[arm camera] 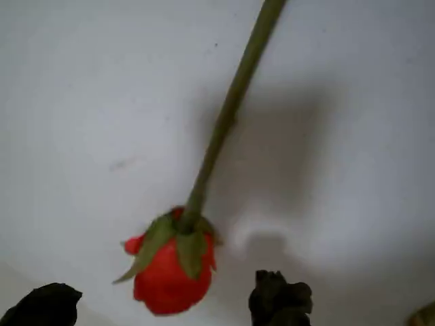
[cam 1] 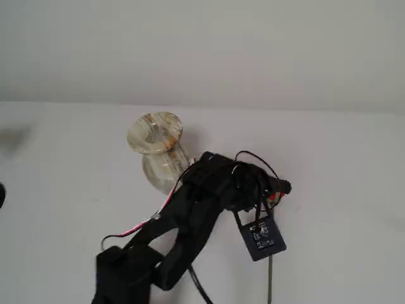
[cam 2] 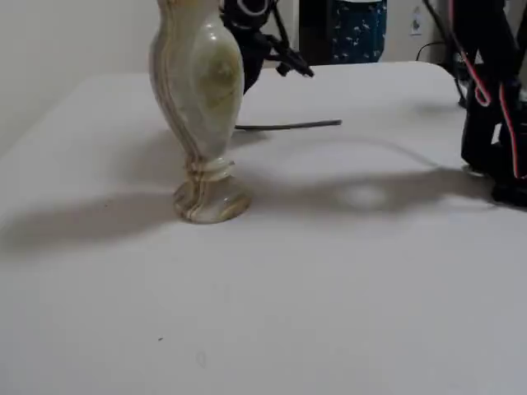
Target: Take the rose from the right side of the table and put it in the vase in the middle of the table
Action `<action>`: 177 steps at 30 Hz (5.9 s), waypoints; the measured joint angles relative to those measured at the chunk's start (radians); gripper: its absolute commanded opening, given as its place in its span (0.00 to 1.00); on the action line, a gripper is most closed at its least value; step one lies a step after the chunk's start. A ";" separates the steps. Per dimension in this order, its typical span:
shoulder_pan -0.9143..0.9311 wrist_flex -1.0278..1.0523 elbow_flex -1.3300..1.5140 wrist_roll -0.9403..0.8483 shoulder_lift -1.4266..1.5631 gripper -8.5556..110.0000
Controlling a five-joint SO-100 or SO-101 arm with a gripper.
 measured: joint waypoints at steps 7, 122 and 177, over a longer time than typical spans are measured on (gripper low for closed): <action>0.000 0.295 -0.543 0.021 -0.400 0.36; -0.396 0.135 -1.193 0.368 0.048 0.11; -0.434 0.634 -1.080 -1.003 0.735 0.07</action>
